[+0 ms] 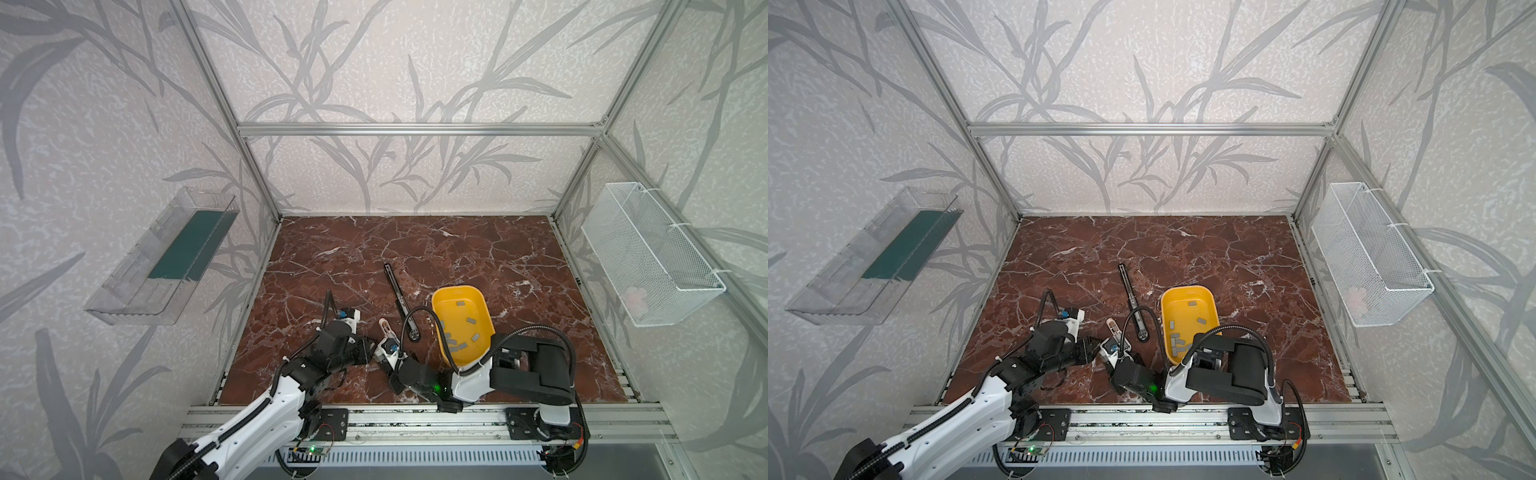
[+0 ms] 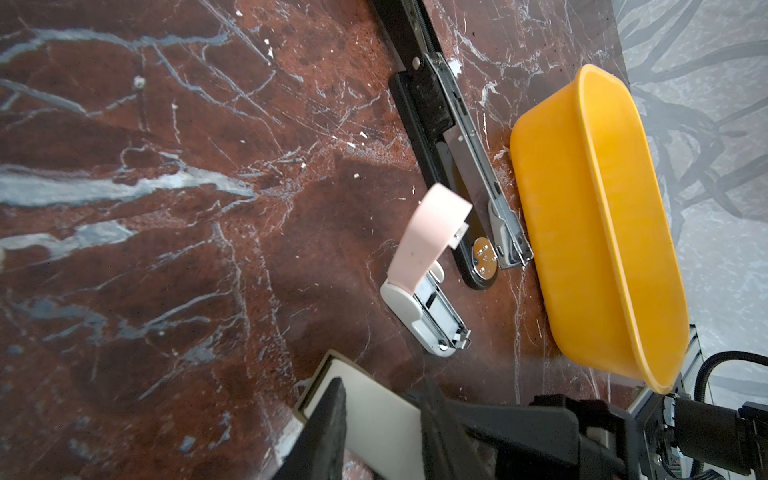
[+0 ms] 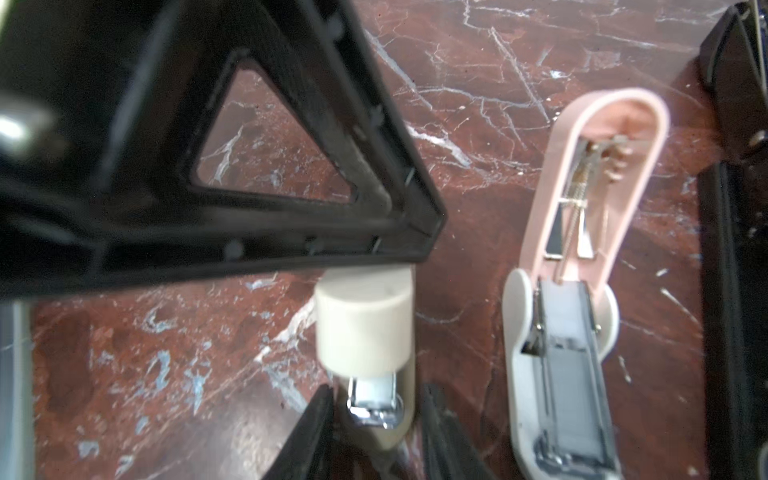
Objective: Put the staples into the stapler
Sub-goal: 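Push the beige stapler top down with the right gripper to close it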
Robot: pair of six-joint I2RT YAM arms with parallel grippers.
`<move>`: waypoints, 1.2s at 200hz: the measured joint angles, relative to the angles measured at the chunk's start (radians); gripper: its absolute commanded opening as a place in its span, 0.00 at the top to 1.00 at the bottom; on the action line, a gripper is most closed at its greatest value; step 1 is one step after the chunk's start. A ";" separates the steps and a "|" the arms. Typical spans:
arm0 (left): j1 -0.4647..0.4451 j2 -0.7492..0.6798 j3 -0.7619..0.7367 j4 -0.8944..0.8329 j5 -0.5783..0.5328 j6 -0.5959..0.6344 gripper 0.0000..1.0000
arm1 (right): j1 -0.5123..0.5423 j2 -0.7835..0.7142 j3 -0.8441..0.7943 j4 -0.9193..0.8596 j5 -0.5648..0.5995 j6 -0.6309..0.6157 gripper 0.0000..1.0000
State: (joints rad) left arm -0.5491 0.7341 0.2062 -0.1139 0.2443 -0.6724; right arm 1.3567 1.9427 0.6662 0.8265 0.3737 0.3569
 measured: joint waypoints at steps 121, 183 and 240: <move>0.000 -0.003 -0.001 -0.008 -0.007 0.000 0.68 | 0.037 -0.290 -0.050 -0.127 0.001 -0.056 0.75; -0.001 -0.010 -0.006 -0.008 -0.007 0.000 0.68 | -0.013 -0.228 0.086 -0.225 0.002 -0.046 0.84; -0.001 -0.010 -0.006 -0.008 -0.006 0.000 0.69 | -0.026 -0.148 0.100 -0.276 -0.001 -0.025 0.86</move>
State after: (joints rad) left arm -0.5499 0.7246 0.2001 -0.1219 0.2379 -0.6724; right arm 1.3312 1.7950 0.7666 0.5503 0.3725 0.3321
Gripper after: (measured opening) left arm 0.312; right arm 0.141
